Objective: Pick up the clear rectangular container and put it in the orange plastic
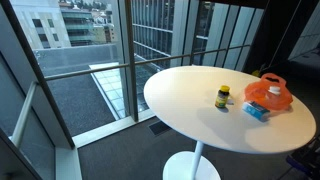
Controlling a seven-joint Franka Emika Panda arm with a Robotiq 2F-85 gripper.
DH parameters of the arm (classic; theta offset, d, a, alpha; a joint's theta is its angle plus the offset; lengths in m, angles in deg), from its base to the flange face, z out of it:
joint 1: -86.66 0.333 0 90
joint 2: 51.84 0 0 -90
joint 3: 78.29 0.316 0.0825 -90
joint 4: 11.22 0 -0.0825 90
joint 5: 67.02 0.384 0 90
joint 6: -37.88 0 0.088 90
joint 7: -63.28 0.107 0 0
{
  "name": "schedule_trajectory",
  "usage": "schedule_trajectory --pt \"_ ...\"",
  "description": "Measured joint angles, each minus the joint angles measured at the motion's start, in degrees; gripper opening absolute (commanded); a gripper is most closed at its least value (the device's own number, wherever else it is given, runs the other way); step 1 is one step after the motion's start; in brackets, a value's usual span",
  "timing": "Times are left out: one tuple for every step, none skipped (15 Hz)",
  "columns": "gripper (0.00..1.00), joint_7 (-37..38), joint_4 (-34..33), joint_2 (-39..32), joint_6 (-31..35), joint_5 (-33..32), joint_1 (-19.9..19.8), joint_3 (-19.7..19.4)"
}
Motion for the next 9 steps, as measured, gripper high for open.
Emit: schedule_trajectory --pt "1.00 0.00 0.00 0.00 0.00 0.00 0.00 0.00" --pt "1.00 0.00 0.00 0.00 0.00 0.00 0.00 0.00" --pt "1.00 0.00 0.00 -0.02 0.00 0.02 -0.01 0.05" --pt "1.00 0.09 0.00 -0.08 0.00 0.02 -0.02 0.21" --pt "1.00 0.43 -0.03 -0.23 0.00 0.02 -0.04 0.49" --pt "1.00 1.02 -0.14 -0.51 -0.01 0.02 -0.05 0.89" --pt "1.00 1.87 -0.32 -0.93 -0.08 0.02 -0.06 1.36" --pt "1.00 2.86 -0.57 -1.51 -0.16 0.02 -0.07 1.91" --pt "1.00 4.16 -0.99 -2.33 -0.32 0.02 -0.10 2.53"
